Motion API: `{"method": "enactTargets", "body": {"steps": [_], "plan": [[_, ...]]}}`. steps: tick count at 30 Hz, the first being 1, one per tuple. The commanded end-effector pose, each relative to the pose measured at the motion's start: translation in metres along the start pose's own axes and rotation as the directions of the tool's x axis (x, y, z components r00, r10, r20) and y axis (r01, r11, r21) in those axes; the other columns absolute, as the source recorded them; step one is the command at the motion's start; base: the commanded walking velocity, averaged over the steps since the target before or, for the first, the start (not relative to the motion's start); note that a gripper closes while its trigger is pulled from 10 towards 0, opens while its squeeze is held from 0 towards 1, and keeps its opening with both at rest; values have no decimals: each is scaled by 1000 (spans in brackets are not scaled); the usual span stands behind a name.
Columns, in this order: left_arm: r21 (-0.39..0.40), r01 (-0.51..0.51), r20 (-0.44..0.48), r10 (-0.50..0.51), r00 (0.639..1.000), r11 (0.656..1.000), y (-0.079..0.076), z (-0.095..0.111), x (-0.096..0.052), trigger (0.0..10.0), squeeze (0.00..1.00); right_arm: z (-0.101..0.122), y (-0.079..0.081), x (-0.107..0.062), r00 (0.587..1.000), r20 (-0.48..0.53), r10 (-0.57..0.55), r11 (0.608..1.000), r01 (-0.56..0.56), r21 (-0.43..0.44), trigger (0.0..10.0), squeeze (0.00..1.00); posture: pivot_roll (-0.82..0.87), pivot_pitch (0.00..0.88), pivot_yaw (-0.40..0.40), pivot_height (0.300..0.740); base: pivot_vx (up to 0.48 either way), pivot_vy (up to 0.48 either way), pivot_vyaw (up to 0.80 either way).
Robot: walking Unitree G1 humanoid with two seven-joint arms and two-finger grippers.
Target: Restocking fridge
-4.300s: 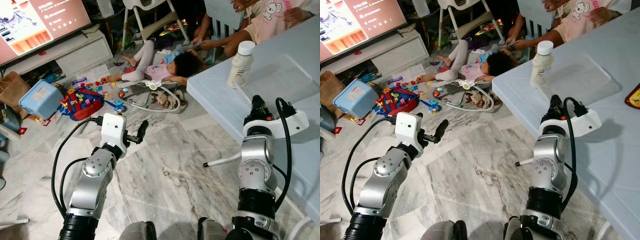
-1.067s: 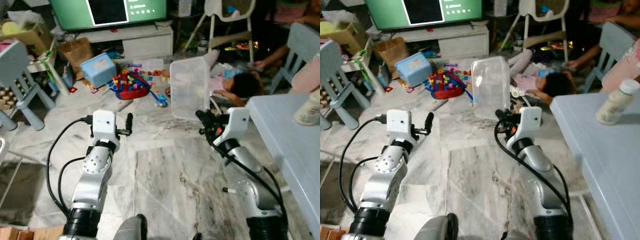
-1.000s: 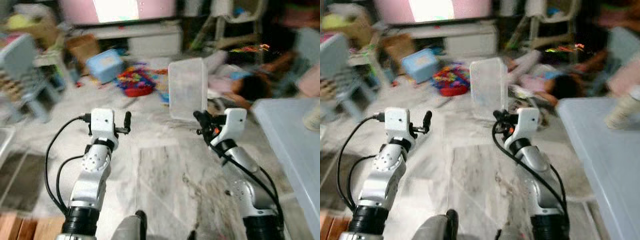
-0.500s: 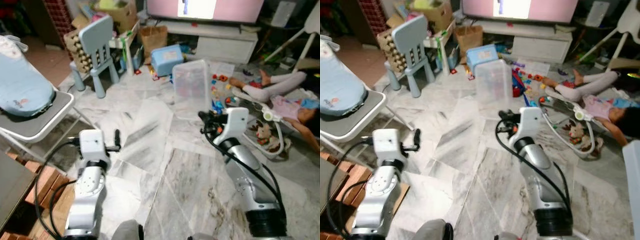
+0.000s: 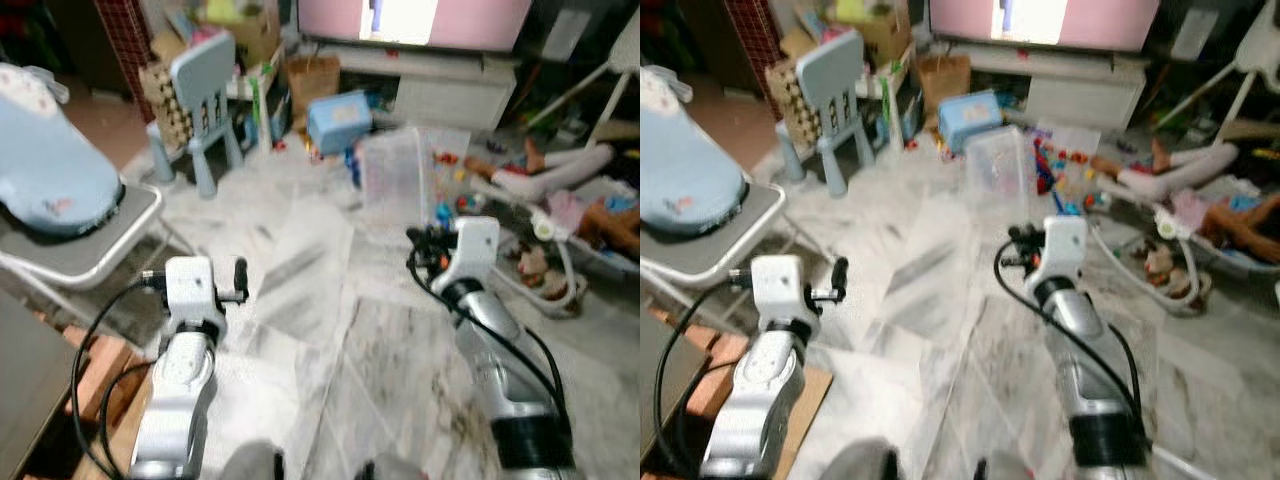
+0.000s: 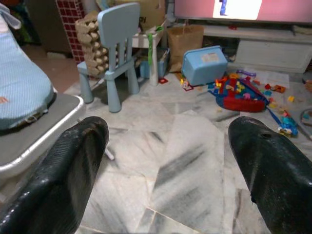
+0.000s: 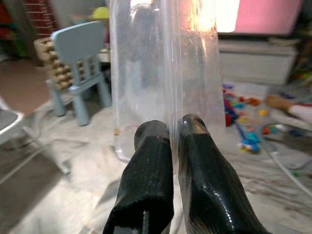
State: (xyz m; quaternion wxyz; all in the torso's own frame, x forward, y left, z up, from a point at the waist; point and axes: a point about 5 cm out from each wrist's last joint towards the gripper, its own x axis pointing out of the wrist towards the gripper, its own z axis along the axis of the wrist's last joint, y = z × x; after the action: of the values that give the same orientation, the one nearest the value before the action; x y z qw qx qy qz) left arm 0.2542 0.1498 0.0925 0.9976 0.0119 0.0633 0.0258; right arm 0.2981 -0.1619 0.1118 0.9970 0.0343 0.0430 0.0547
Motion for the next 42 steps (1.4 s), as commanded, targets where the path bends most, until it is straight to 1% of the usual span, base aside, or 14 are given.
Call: {"method": "enactTargets", "body": {"steps": [1, 2, 3, 5, 6, 8, 9, 12, 15, 19, 23, 33, 36, 42], "plan": [[17, -31, -12, 31, 999, 999, 10, -2, -2, 10000, 0, 2, 10, 4, 999, 16, 30, 1000, -30, -3, 10000, 0, 49, 52, -10, 740, 0, 480, 0], [17, -37, -13, 38, 999, 999, 10, -2, -2, 10000, 0, 3, 13, 5, 997, 38, 63, 998, -64, 22, 10000, 0, 49, 52, -10, 740, 0, 480, 0], [18, -39, -15, 39, 999, 999, 10, -2, -1, 10000, 0, 3, 13, 5, 997, 45, 63, 998, -64, 20, 10000, 0, 50, 52, -13, 740, 0, 480, 0], [20, -43, -15, 43, 999, 999, 10, -1, 0, 10000, 0, 3, 11, 6, 998, 47, 34, 999, -33, -22, 10000, 0, 51, 51, -15, 740, 0, 480, 0], [23, -35, -4, 35, 999, 999, 10, 0, 1, 10000, 0, 1, 15, 6, 996, 24, 84, 996, -85, 23, 10000, 0, 51, 51, -15, 740, 0, 480, 0], [22, -30, -1, 30, 1000, 999, 9, 1, 2, 10000, 0, 2, 15, 6, 995, 17, 98, 995, -98, 16, 10000, 0, 53, 49, -17, 740, 0, 480, 0], [21, -26, 4, 26, 1000, 999, 8, 2, 3, 10000, 0, 4, 15, 7, 995, 30, 99, 995, -99, -2, 10000, 0, 53, 46, -18, 740, 0, 480, 0], [32, -27, 16, 26, 1000, 999, 6, 4, 4, 10000, 0, 8, 14, 8, 992, 58, 113, 994, -113, -4, 10000, 0, 52, 47, -20, 740, 0, 480, 0], [32, -28, 14, 27, 1000, 999, 5, 4, 5, 10000, 0, 9, 14, 8, 990, 67, 127, 992, -125, -30, 10000, 0, 51, 46, -20, 740, 0, 480, 671], [29, -22, 30, 21, 999, 999, 3, 5, 6, 10000, 0, 6, 14, 7, 990, 58, 126, 992, -125, -7, 10000, 0, 48, 51, -19, 740, 0, 377, 800], [69, -18, 56, 15, 998, 997, 1, 8, 6, 10000, 0, 5, 14, 6, 990, 57, 126, 992, -126, -10, 10000, 0, 46, 54, -18, 740, 0, 0, 800], [48, -12, 38, 10, 999, 999, 0, 5, 6, 10000, 0, 4, 13, 5, 991, 56, 123, 992, -123, -10, 10000, 0, 44, 59, -17, 740, 0, 0, 800], [25, -8, 43, 7, 999, 1000, -1, 6, 6, 10000, 0, 3, 12, 5, 991, 55, 119, 993, -119, -13, 10000, 0, 43, 60, -17, 740, 0, 0, 800], [34, 7, 41, -9, 999, 999, -3, 6, 6, 10000, 0, 2, 12, 4, 992, 52, 115, 993, -114, -14, 10000, 0, 43, 62, -16, 740, 0, 0, 800]]}}
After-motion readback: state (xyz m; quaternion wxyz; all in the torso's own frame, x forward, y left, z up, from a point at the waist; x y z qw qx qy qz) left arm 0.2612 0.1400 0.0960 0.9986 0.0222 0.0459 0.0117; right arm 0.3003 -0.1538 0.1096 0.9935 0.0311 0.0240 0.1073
